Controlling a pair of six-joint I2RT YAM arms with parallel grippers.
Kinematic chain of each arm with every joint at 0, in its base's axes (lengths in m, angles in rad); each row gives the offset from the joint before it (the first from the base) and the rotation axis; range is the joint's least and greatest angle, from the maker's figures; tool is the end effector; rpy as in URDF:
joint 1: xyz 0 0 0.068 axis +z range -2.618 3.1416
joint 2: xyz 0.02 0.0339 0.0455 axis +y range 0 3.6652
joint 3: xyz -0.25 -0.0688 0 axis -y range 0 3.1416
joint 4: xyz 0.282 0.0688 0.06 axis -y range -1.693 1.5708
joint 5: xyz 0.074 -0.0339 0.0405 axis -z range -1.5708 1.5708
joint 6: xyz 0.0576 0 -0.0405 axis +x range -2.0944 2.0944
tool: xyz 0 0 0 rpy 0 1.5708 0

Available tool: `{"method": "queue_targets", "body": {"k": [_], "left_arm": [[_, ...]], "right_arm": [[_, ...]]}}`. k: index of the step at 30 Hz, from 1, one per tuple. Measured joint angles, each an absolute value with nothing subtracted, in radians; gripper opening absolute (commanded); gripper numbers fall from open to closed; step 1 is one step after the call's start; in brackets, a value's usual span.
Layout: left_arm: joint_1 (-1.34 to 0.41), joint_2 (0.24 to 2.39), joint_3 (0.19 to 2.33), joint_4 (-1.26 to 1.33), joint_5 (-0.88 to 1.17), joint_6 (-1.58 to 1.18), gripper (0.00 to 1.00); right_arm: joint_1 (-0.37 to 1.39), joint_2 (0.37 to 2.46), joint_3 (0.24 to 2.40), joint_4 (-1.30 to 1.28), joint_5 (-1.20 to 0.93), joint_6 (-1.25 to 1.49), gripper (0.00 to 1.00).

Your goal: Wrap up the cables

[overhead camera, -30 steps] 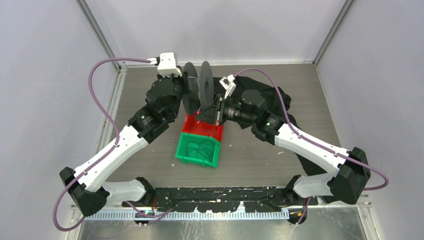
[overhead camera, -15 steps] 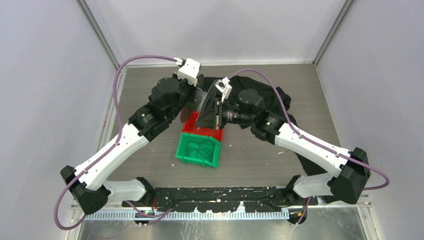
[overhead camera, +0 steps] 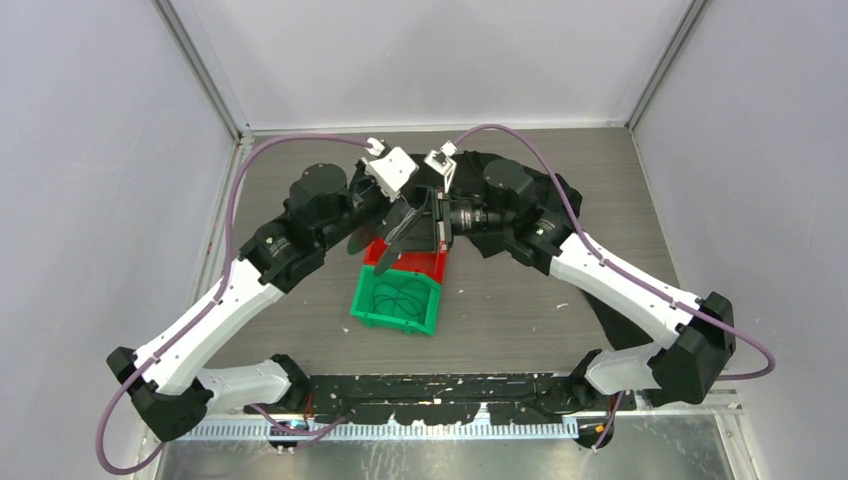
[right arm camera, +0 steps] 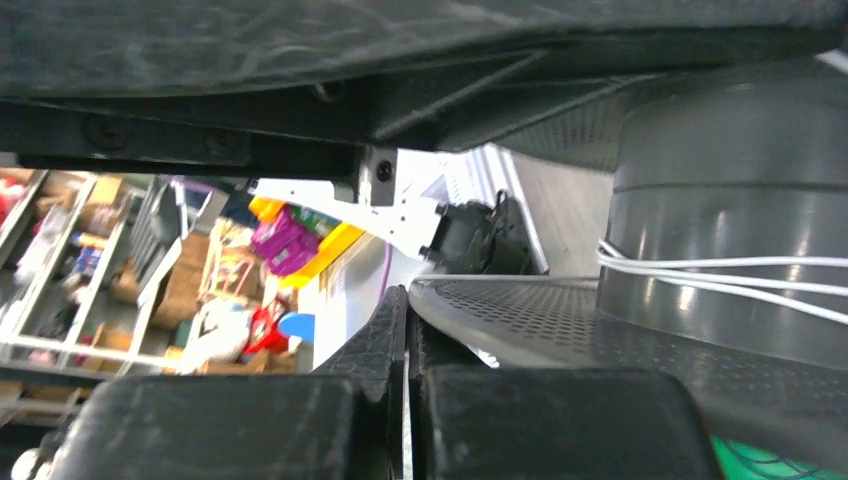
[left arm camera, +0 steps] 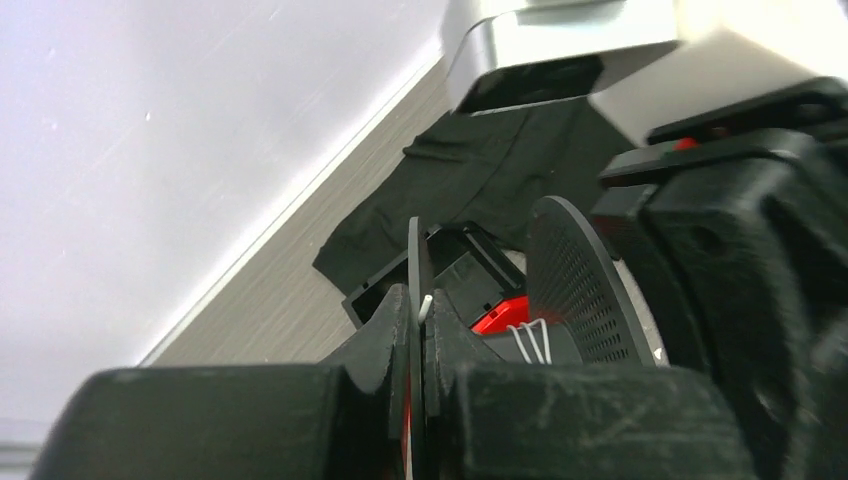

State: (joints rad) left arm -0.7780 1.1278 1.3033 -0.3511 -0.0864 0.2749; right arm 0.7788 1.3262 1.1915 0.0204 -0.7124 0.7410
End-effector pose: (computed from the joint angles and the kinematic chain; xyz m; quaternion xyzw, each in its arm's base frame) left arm 0.2239 -0.2136 0.4247 0.3607 0.6759 -0.1277 0.6298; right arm 0.2325 0.2823 0.3642 -0.2453 0.6950 0.6184 0.2729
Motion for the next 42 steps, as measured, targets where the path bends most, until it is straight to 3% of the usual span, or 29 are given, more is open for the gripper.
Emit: {"method": "queue_targets", "body": {"k": [9,21,42], "left_arm": [[-0.774,1.095,1.323,-0.472,0.075,0.434,0.0],[-0.767,1.093,1.335,-0.528,0.207,0.576,0.0],[-0.764,1.089,1.429,-0.736,0.375,0.741,0.0]], "right_arm": [[0.713,1.35,1.227,0.04,-0.923,0.771,0.01],[0.657,1.368,1.24,0.043,-1.049,0.796,0.01],[0.577,1.41,1.342,-0.281,-1.044,0.532,0.0]]}}
